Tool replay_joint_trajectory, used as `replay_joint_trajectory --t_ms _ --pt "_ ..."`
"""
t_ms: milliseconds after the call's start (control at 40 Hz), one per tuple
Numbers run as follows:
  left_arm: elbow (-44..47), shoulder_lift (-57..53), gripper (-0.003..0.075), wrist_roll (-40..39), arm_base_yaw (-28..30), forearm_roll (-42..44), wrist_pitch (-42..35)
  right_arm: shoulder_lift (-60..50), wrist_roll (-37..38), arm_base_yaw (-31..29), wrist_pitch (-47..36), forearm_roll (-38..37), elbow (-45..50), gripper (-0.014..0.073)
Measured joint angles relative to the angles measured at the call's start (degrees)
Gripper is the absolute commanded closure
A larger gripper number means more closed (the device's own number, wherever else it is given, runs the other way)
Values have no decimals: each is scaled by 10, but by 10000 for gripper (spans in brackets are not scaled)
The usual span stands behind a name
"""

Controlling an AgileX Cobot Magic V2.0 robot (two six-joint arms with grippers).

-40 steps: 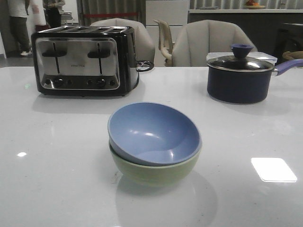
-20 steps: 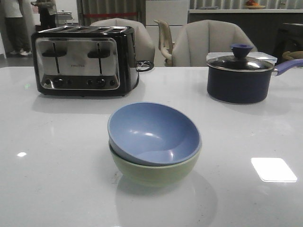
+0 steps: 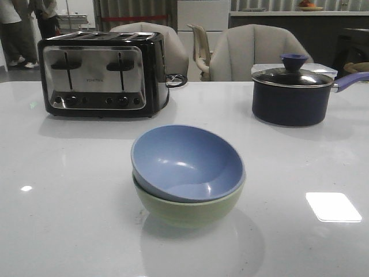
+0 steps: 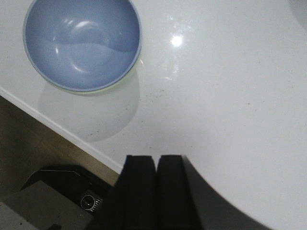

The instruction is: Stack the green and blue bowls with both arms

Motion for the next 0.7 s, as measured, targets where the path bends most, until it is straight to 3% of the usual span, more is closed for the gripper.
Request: replay_joint_trajectory --t_ms 125,250,500,700 --pt "4 -16 619 0 4 3 -5 0 0 0 0 0 0 553" --pt "38 -74 619 1 56 17 -51 0 0 0 0 0 0 553" --pt "223 -215 619 2 178 17 -239 0 0 0 0 0 0 553" --pt "347 -306 619 3 223 -4 -329 0 0 0 0 0 0 553"
